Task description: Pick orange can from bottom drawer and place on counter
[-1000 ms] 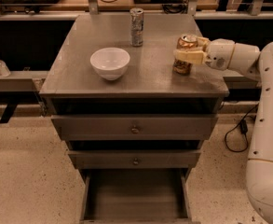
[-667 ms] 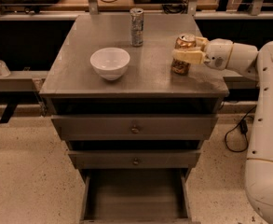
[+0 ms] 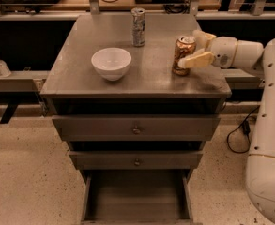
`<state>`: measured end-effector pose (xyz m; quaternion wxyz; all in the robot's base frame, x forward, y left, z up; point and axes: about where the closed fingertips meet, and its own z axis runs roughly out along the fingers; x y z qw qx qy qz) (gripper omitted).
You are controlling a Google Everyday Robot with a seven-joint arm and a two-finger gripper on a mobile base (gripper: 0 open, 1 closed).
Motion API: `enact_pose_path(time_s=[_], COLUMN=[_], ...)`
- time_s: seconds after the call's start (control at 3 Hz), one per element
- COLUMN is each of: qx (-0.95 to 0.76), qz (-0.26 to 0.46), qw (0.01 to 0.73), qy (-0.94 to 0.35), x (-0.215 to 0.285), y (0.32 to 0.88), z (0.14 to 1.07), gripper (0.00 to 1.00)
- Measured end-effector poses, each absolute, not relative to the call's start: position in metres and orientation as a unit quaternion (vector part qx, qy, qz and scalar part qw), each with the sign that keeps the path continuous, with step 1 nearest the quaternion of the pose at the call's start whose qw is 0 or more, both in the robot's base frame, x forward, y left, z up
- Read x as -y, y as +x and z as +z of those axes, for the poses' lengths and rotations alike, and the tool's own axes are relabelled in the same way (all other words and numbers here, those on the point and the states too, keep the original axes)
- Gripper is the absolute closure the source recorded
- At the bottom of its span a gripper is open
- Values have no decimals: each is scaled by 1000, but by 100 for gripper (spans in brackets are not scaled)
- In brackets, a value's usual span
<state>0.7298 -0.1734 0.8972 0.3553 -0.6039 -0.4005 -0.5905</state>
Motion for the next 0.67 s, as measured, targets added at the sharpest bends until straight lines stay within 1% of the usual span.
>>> enact_pose_path(time_s=[0.33,0.67], qx=[404,400], qz=[-601,-600], qw=[325,329], qy=[-609,-610], x=[206,204], y=[723,725], z=[916,918], gripper=[0,0])
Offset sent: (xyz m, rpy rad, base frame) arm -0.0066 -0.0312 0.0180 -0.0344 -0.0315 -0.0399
